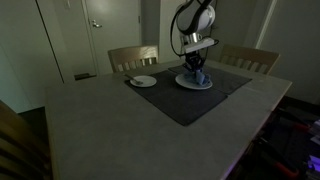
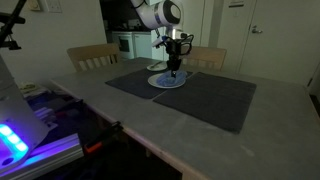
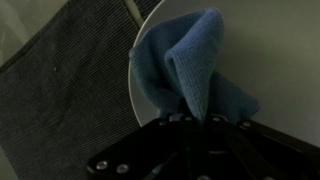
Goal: Use the blue cloth to wipe the plate
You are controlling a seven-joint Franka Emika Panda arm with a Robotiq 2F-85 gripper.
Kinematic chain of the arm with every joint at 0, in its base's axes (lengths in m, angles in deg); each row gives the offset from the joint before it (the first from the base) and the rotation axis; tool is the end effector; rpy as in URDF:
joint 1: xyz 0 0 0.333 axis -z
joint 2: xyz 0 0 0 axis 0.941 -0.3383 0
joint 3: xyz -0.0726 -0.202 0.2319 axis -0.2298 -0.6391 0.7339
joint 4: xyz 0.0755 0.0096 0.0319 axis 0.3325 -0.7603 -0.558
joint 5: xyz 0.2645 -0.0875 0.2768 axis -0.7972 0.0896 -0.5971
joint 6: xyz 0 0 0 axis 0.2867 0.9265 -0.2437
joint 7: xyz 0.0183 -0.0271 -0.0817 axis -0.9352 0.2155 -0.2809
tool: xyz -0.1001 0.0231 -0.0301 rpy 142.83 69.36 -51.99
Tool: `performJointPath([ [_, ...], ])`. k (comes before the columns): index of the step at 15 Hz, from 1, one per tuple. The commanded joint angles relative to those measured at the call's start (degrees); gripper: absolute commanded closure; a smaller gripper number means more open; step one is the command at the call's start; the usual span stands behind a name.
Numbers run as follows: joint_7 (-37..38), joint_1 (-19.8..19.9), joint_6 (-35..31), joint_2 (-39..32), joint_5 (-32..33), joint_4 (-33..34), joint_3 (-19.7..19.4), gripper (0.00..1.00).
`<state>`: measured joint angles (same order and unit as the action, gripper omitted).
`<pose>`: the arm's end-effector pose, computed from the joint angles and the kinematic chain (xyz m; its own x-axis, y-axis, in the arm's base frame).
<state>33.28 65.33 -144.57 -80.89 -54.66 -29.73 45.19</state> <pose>0.6254 -0.0560 0.1705 0.8408 -0.5223 -0.1422 -0.4644 -0.8310 0.3061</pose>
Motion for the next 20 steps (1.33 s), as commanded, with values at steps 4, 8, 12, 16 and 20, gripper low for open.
performJointPath([
  [4,-9.9,1.3,4.1,-0.8,-4.3,1.1,5.5,0.98],
  [8,-8.0,-0.2,0.1,-0.6,-5.1,0.2,5.6,0.98],
  [12,-0.3,-2.5,-5.5,-0.2,-2.2,-1.0,2.4,0.98],
  [16,9.5,-5.1,-6.8,-0.6,2.9,-1.1,-2.1,0.98],
  [20,12.7,-5.5,2.4,-1.8,6.5,0.5,-2.7,0.98],
])
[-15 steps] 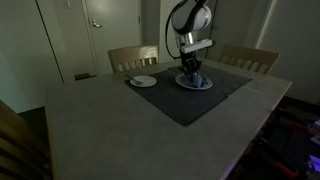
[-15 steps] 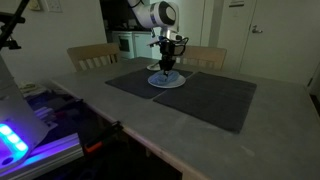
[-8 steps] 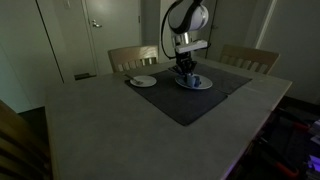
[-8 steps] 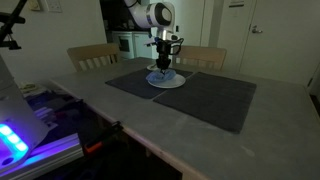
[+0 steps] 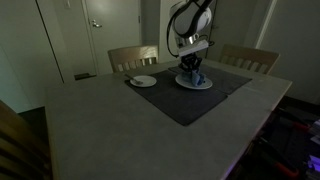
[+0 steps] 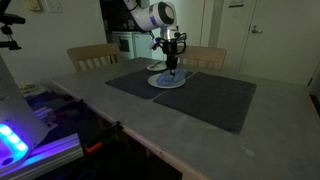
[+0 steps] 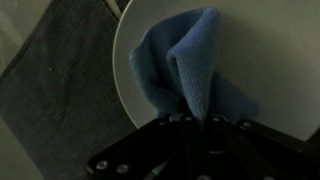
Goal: Use the blue cloth to wipe the plate
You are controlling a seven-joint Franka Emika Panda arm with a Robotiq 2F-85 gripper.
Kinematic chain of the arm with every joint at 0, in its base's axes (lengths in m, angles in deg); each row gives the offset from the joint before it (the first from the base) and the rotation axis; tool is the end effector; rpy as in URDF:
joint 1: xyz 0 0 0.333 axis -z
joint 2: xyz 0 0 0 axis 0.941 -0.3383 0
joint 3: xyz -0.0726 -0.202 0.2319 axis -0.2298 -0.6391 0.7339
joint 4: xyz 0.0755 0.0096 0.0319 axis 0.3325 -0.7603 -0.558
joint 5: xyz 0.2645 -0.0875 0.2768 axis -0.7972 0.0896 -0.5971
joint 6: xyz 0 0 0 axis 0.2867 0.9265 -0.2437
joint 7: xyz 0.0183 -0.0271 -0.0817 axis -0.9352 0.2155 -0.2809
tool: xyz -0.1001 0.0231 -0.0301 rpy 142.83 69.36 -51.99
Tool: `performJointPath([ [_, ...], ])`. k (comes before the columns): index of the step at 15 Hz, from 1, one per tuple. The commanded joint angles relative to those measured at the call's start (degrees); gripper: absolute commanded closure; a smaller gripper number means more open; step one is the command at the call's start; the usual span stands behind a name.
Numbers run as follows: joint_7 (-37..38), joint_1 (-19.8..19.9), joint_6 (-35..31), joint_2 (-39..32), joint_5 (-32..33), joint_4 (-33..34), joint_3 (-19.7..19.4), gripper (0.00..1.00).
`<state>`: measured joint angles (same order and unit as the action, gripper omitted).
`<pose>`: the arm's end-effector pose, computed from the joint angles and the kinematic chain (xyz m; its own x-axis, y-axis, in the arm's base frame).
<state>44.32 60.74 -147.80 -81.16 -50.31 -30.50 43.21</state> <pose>0.6297 -0.0281 0.1689 0.8139 -0.5808 -0.0160 -0.5377 -0.7635 0.3578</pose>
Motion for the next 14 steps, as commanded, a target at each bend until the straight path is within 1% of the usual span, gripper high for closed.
performJointPath([
  [1,1.2,-0.7,8.6,-1.9,2.7,1.7,-0.3,0.98],
  [2,0.4,-0.4,10.8,-2.0,2.9,1.9,0.4,0.98],
  [4,-3.9,0.9,15.5,-2.5,1.4,2.8,2.7,0.98],
  [6,-7.7,1.7,16.8,-2.6,-0.1,3.1,4.7,0.98],
  [8,-10.9,2.4,16.4,-2.4,-2.2,3.3,6.3,0.98],
  [11,-13.5,3.5,13.3,-1.9,-6.4,3.4,7.6,0.98],
  [14,-14.1,4.9,8.3,-1.2,-11.5,2.7,7.5,0.98],
])
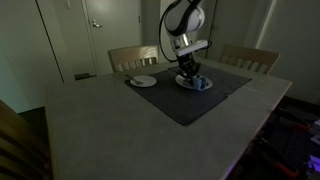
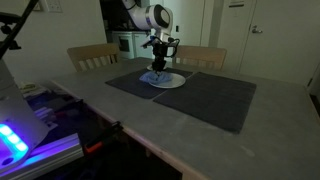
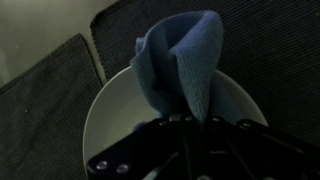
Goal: Use the blue cloth to wipe the plate
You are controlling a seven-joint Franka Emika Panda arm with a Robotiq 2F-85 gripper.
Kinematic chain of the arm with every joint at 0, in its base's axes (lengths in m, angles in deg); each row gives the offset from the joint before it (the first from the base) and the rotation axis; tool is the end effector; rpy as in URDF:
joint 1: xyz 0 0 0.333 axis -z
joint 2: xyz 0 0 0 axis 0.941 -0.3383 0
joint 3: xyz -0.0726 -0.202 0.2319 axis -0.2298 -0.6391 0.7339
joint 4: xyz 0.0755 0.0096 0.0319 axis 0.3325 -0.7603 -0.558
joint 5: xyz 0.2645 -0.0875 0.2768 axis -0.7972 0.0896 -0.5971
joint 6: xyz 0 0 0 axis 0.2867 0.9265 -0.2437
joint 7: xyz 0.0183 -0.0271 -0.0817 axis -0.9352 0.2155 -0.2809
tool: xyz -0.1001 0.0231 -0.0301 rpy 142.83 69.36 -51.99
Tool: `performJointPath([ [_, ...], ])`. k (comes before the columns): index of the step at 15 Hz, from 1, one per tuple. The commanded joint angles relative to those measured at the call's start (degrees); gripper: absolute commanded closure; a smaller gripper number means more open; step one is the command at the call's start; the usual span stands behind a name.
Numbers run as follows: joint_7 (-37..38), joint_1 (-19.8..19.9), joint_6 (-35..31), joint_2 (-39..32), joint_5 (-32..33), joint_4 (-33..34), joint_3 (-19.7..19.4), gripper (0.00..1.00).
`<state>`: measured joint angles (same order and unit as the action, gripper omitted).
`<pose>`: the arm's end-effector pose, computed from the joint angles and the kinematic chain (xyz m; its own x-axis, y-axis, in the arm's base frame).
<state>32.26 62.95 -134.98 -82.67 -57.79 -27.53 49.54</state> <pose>0.6133 0.0152 0.1534 0.8304 -0.4600 -0.3145 -0.3679 -0.8765 0.3105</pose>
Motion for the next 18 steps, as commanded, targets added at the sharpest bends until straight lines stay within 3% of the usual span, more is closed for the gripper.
performJointPath([
  [1,-1.7,3.0,-7.2,0.5,-5.1,-0.9,0.8,0.98],
  [6,4.5,2.6,-17.3,1.7,-5.4,-3.6,-3.3,0.98],
  [8,6.8,2.3,-18.2,1.8,-4.6,-3.7,-4.6,0.98],
  [12,8.7,2.8,-7.7,0.7,-3.6,-1.1,-5.1,0.98],
  [18,-0.7,4.4,6.2,-1.6,-6.1,3.5,-0.2,0.98],
])
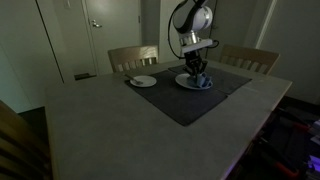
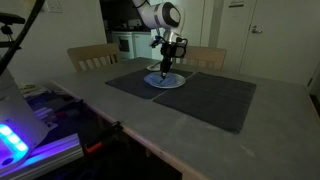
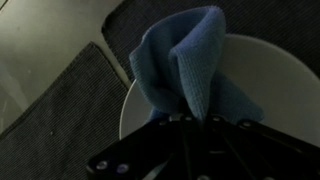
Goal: Use the blue cloth to wipe the plate
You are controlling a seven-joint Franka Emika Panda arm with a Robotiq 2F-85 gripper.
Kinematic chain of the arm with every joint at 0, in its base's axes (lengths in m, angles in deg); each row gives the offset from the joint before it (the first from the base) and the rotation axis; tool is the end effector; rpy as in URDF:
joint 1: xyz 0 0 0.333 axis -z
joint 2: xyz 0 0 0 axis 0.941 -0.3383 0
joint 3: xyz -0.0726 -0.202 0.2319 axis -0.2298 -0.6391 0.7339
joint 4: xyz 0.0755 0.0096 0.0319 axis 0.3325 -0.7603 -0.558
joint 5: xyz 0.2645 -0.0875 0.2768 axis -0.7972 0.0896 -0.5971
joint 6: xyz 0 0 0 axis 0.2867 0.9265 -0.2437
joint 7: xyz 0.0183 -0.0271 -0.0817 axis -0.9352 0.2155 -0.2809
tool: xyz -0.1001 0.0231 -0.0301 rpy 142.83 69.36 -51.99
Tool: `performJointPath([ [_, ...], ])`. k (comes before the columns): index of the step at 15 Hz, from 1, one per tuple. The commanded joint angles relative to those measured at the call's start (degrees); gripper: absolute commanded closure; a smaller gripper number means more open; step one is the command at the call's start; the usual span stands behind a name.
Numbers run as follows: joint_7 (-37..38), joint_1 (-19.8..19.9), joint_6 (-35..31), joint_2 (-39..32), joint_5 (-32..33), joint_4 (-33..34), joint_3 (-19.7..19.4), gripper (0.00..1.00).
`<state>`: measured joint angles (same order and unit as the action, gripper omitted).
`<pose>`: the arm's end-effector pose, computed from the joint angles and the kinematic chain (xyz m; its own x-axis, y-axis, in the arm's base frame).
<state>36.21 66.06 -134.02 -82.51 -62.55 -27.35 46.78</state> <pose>0.6120 -0.0409 0.1574 0.7129 -0.6298 -0.3084 -0.5489 -0.7749 0.3135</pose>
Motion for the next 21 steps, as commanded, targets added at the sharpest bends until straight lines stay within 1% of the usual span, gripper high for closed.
performJointPath([
  [1,-5.6,1.2,6.2,-1.9,-1.6,3.8,3.0,0.98],
  [3,-6.2,0.7,4.4,-2.0,-2.0,4.0,3.5,0.98],
  [5,-5.9,0.5,0.1,-1.2,-2.7,3.1,3.9,0.98],
  [8,-5.9,-0.6,-3.2,1.3,-2.2,1.8,4.3,0.98],
  [11,-7.4,-2.2,-3.5,3.5,-0.9,1.9,5.3,0.98],
  [15,-10.2,-4.2,-1.8,4.6,-0.2,4.6,7.2,0.98],
  [21,-14.1,-6.5,-1.1,1.9,-0.6,9.3,10.0,0.98],
])
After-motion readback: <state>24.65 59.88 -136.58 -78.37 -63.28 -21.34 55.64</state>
